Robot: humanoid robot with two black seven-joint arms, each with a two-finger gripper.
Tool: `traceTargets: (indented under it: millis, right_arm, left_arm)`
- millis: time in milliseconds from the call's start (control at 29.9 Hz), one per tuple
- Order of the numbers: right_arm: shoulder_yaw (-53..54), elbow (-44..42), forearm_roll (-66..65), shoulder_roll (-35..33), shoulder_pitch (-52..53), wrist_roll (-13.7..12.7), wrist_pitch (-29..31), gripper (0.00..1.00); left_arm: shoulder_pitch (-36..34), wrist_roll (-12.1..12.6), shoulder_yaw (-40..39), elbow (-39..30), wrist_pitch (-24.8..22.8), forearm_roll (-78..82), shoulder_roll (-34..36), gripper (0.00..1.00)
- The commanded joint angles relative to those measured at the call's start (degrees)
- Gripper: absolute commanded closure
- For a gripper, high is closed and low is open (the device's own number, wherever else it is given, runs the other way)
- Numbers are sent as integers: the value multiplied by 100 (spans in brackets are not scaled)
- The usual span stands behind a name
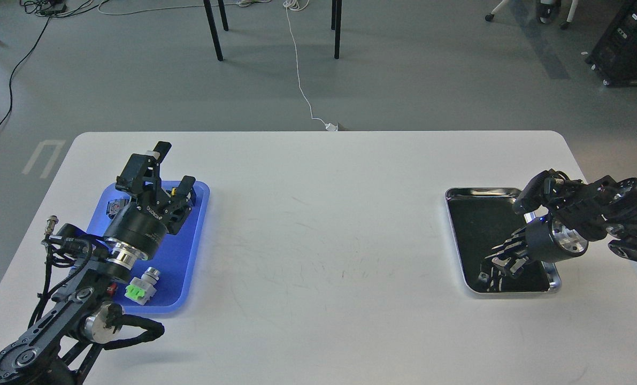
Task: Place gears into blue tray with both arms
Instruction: 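Grasp another small black gear in the black tray with the right gripper, then carry the second gear to the table center and open the right gripper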
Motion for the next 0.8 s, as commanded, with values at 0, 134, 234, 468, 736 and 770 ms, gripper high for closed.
traceTargets:
  millis: [0, 134, 234, 468, 736, 770]
  right_arm:
    - [15, 105, 1, -32, 197, 0, -7, 85]
    - [23, 439, 36, -67, 609, 0, -16, 84]
    - [67, 702, 141, -94, 996, 0, -25, 83]
    - [76, 1301, 1651, 546, 1577, 0, -51, 81]
    - [-38, 1169, 2207, 1628, 1323, 0, -656, 82]
    - [-64, 1143, 2207, 1699, 1262, 0, -710, 82]
  left_arm:
    - [0, 0, -5, 0, -6, 0, 0, 1]
    - [0, 0, -5, 0, -6, 0, -9, 1]
    - [0, 0, -5, 0, 2, 0, -17, 1]
    - [-9, 0, -13, -9, 2, -9, -79, 1]
    - [123, 0, -163, -52, 2, -9, -79, 1]
    - [149, 0, -172, -61, 2, -9, -79, 1]
